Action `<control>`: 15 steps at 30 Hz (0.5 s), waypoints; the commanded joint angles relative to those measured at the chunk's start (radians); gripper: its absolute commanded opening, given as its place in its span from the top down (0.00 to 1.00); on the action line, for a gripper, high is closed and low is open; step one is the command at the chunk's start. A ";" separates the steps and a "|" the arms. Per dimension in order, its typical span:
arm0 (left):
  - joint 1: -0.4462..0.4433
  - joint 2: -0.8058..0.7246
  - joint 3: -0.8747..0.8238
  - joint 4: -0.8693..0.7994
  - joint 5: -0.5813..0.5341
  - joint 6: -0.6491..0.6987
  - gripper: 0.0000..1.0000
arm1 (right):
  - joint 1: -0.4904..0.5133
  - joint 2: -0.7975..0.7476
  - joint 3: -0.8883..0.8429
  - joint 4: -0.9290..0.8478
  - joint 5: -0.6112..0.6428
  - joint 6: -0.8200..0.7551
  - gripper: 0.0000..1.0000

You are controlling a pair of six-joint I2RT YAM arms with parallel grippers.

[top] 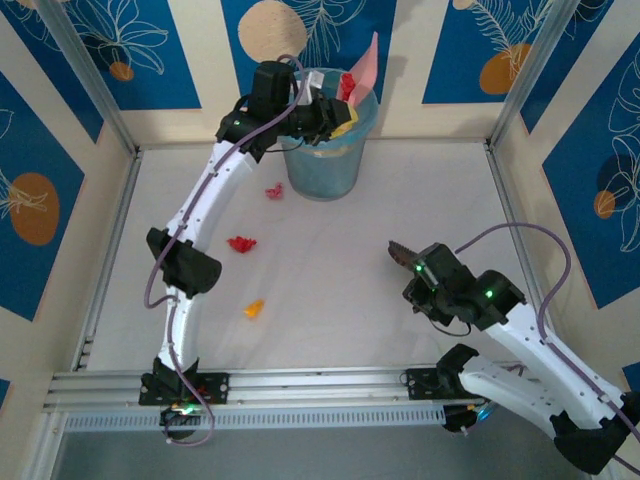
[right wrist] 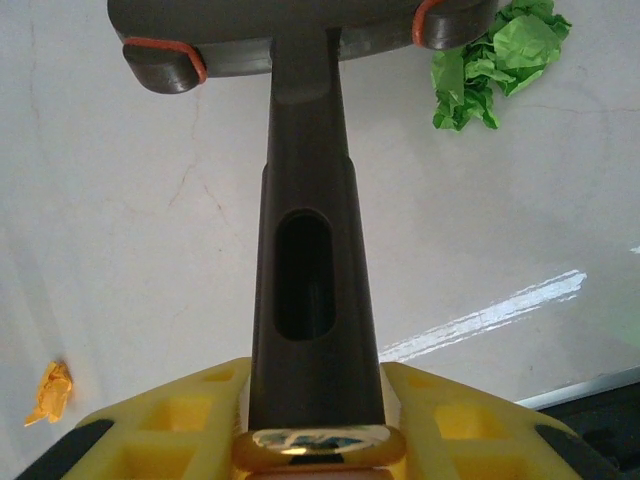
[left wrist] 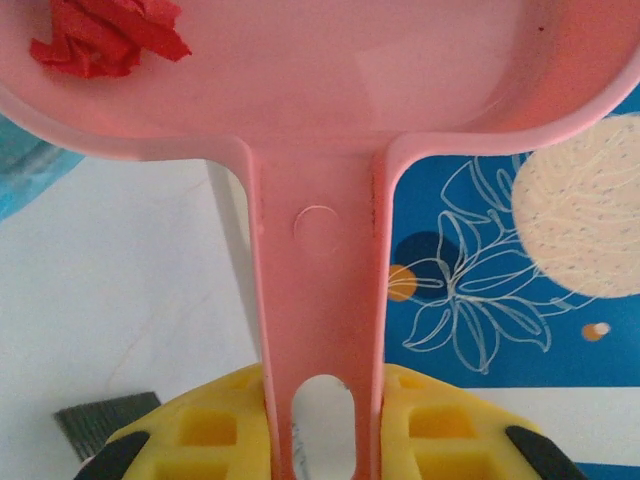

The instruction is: Sweep away the paper scraps from the table

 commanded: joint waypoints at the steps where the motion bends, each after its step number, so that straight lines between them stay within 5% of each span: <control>1: 0.028 -0.026 -0.079 0.199 0.066 -0.146 1.00 | 0.012 -0.034 0.001 -0.003 0.026 0.027 1.00; 7: 0.042 -0.062 -0.250 0.521 0.093 -0.362 1.00 | 0.017 -0.045 0.005 -0.003 0.033 0.028 1.00; 15: 0.052 -0.085 -0.339 0.727 0.089 -0.463 1.00 | 0.025 -0.061 0.005 -0.004 0.036 0.040 1.00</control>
